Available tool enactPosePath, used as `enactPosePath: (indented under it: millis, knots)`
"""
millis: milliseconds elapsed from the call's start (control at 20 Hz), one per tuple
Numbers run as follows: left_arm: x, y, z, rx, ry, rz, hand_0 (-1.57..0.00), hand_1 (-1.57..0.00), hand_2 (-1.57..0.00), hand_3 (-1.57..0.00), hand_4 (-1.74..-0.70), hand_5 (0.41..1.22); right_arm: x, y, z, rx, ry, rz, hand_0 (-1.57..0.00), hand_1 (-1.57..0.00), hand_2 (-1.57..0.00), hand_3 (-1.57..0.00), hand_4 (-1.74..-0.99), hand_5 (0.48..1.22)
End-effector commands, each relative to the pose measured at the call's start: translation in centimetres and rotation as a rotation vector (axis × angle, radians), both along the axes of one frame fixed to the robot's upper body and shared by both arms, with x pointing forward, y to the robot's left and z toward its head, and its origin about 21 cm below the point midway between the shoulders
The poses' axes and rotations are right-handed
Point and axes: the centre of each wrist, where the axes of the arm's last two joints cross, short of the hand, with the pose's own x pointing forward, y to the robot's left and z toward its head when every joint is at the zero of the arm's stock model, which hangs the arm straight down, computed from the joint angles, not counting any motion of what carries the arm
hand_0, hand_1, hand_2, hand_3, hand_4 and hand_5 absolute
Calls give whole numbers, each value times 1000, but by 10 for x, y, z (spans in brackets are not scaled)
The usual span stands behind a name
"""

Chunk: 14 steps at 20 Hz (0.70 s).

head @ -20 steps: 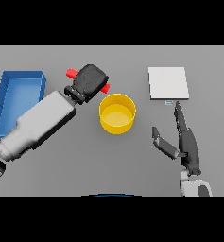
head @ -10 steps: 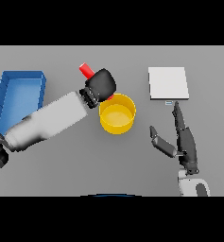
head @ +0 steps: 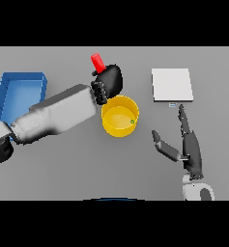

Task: Pick up the red beaker and tilt it to pour out 1 green nut into yellow bowl. Pick up the yellow bowl and place it on the metallic measuring scale.

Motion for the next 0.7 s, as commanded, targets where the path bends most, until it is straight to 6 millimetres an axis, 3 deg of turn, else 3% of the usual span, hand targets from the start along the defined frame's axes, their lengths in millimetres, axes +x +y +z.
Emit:
enactPosePath:
  millis: [0,200,300,450,500,550,650]
  knots:
    - [0,-5,-1,22,-15,-15,-1571,-1571,-1571,-1569,-1734,1221,1,-2,0,2,0,-2,1,1,1,1,-1214,589]
    - [-1,-6,-2,102,-40,-89,-1571,-1571,-1571,-1570,-1734,1221,-1,1,-2,-4,-14,-1,1,1,1,1,-1209,593]
    - [1,-9,7,119,-59,-97,-1571,-1571,-1571,-1570,-1733,1221,-1,0,0,-23,-21,1,1,1,1,1,-1207,594]
    - [14,-6,47,82,-97,-84,-1571,-1571,-1571,-1571,-1729,1221,0,1,-3,-19,-16,-6,1,1,1,1,-1209,592]
    - [20,-5,60,54,-133,-80,-1571,-1571,-1571,-1494,-1727,1221,-2,2,-4,-26,-26,6,1,1,1,1,-1203,592]
    - [25,-4,79,36,-160,-58,-1571,-1571,-1399,-1509,-1676,1221,2,4,-2,-24,-26,2,1,1,1,1,-1201,592]
    - [37,3,112,-41,-198,-29,-1571,-1571,-1461,-1041,-1699,1221,4,4,2,-11,-38,3,1,1,1,1,-1186,596]
